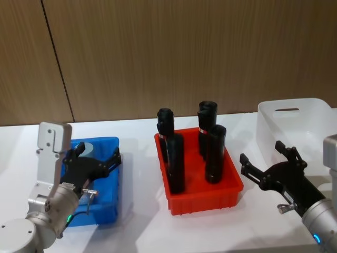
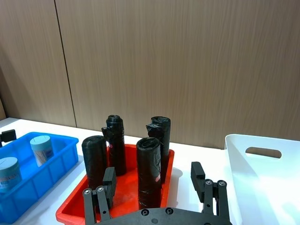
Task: Pick the cotton swabs from the blue box and place them into the white box.
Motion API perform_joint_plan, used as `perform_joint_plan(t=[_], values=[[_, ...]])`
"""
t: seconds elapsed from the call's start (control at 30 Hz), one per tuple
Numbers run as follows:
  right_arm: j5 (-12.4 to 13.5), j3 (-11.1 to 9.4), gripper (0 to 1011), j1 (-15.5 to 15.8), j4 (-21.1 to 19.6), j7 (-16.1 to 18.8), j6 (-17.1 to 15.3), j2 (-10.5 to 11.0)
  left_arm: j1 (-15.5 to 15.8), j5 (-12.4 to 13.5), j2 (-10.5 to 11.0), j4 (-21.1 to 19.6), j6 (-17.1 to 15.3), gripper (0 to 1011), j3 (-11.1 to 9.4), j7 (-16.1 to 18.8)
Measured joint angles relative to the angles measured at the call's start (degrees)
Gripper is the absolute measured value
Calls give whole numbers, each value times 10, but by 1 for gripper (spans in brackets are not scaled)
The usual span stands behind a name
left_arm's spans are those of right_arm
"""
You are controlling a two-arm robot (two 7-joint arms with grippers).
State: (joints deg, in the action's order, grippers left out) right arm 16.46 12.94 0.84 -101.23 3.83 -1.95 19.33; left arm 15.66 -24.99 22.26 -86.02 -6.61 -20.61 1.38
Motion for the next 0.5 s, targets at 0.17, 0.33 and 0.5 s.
perform_joint_plan(t=[0.17,0.33,0.5], values=[[0,0,1002,0,0,0,0,0,6,-21,-4,21,-9,1004,6,6],[0,0,1002,0,0,0,0,0,17,-34,-10,46,-21,1004,11,10],[0,0,1002,0,0,0,0,0,28,-40,-16,69,-31,1004,15,13]])
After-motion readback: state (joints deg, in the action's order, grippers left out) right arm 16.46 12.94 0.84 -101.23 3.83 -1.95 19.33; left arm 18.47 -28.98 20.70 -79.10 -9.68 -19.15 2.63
